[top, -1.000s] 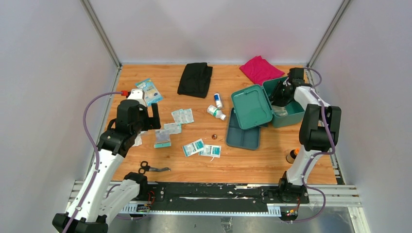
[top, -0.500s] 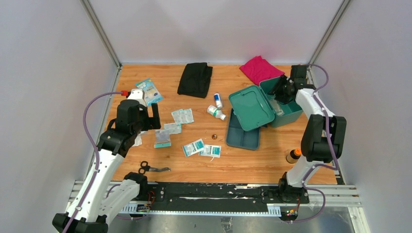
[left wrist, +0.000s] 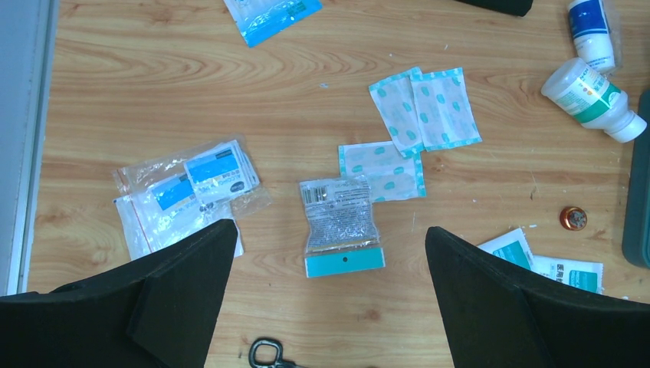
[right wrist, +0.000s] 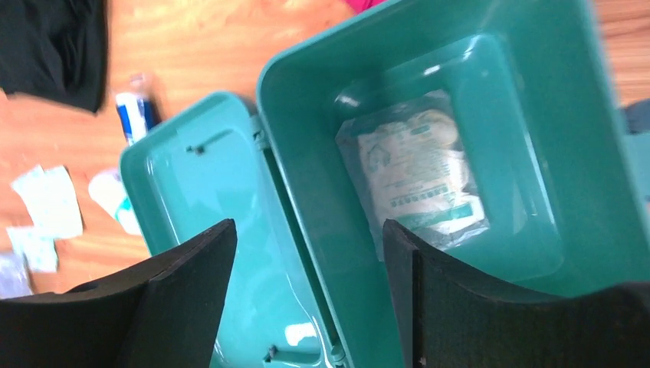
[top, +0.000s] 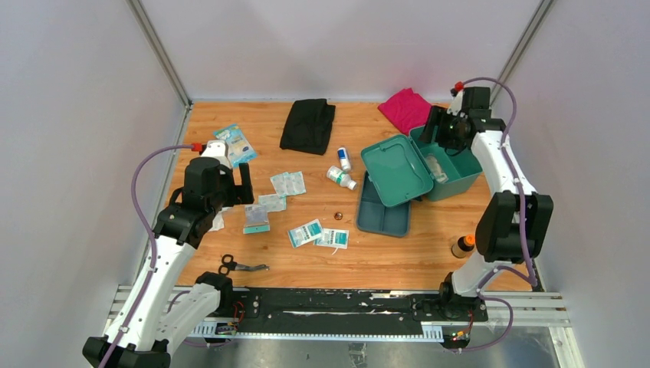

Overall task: Organize the medicine kit
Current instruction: Place the medical item at the medicine box, then adjust the medicine box at the center of the board.

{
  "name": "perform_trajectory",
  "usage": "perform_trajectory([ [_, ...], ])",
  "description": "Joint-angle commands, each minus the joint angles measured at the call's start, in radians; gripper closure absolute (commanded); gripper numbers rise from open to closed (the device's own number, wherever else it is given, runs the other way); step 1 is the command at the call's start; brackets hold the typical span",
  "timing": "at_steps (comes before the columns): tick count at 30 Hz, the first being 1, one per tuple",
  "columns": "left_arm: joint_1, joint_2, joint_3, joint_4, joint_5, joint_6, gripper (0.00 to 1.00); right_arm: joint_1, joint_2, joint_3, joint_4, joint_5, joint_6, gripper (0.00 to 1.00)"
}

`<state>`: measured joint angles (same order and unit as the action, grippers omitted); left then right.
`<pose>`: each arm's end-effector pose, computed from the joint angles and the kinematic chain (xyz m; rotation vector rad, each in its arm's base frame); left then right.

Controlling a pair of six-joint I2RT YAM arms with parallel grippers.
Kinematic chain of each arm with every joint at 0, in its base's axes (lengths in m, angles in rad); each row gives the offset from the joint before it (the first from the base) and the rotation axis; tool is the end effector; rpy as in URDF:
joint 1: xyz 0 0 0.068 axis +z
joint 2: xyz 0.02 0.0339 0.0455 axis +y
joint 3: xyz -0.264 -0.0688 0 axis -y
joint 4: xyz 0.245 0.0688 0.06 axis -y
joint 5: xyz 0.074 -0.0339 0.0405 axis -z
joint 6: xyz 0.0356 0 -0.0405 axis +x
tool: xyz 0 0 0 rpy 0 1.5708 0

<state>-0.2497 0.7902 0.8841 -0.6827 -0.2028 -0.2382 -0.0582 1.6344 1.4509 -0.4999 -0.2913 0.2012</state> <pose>0.1598 -0.0333 0.3233 -0.1043 2.1441 -0.0652 0.3724 -0.0115 0.3230 0.1352 2.2471 0.4048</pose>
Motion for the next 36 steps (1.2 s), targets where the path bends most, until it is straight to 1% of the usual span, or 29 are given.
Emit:
perform_trajectory([
  [1, 0.009, -0.003, -0.008, 0.005, 0.008, 0.016, 0.00, 0.042, 0.063, 0.039, -0.148, -0.077, -0.135, 0.24],
  [7, 0.009, -0.003, -0.008, 0.005, 0.006, 0.016, 0.00, 0.055, 0.136, 0.085, -0.205, -0.050, -0.167, 0.22],
  [8, 0.009, -0.003, -0.009, 0.005, 0.006, 0.016, 0.00, 0.082, 0.143, 0.092, -0.214, -0.032, -0.168, 0.23],
  [10, 0.009, -0.003, -0.009, 0.005, 0.006, 0.016, 0.00, 0.085, 0.154, 0.099, -0.221, 0.000, -0.160, 0.27],
  [15, 0.009, -0.004, -0.009, 0.005, 0.006, 0.016, 0.00, 0.085, 0.154, 0.102, -0.218, 0.059, -0.127, 0.42],
  [22, 0.009, -0.003, -0.010, 0.004, 0.006, 0.016, 0.00, 0.084, 0.166, 0.114, -0.205, 0.091, -0.071, 0.61],
  [29, 0.009, -0.004, -0.009, 0.004, 0.006, 0.016, 0.00, 0.083, 0.174, 0.103, -0.167, 0.102, 0.014, 0.72],
  [36, 0.009, -0.003, -0.009, 0.003, 0.008, 0.016, 0.00, 0.070, 0.166, 0.091, -0.078, 0.081, 0.190, 0.75],
])
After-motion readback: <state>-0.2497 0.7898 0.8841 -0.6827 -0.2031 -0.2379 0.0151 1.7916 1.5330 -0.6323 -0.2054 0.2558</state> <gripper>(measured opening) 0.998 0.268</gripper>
